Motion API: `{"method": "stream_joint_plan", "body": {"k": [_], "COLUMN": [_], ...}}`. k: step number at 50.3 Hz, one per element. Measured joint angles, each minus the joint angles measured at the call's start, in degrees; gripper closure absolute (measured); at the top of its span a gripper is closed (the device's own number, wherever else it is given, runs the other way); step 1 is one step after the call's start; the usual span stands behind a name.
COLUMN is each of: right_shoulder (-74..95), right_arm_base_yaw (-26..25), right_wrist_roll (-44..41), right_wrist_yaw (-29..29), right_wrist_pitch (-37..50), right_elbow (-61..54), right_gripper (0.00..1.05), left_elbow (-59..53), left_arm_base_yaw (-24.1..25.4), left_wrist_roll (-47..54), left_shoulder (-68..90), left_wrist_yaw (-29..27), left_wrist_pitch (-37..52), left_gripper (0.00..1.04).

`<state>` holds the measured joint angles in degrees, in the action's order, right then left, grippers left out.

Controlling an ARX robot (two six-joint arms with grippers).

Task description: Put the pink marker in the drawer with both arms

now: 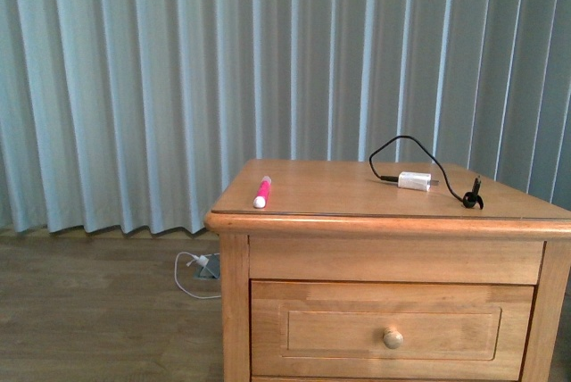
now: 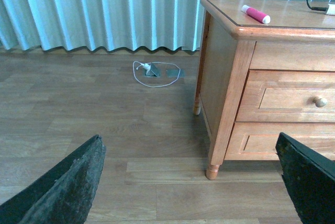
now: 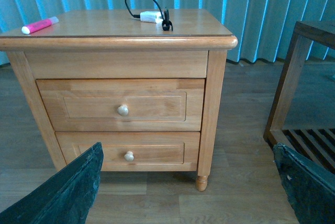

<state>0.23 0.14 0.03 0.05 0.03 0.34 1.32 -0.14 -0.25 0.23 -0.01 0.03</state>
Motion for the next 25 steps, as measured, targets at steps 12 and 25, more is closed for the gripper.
{"method": "stream_joint_plan", "body": {"k": [12,25], "right_shoulder": [0.0,0.0], "right_arm_base_yaw": [0.0,0.0], "right_wrist_roll": [0.0,0.0], "right_wrist_yaw": [0.0,0.0], "right_wrist_pitch": [0.0,0.0], "right_elbow": [0.0,0.0], "right_gripper": [0.08,0.08], "left_elbow": [0.0,0.0], "left_arm_base_yaw": [0.0,0.0], "left_wrist_roll": [0.0,0.0], "left_shoulder": [0.0,0.0], "left_wrist_yaw": [0.0,0.0], "left_wrist_pitch": [0.0,0.0], "left_gripper": [0.06,0.06]}}
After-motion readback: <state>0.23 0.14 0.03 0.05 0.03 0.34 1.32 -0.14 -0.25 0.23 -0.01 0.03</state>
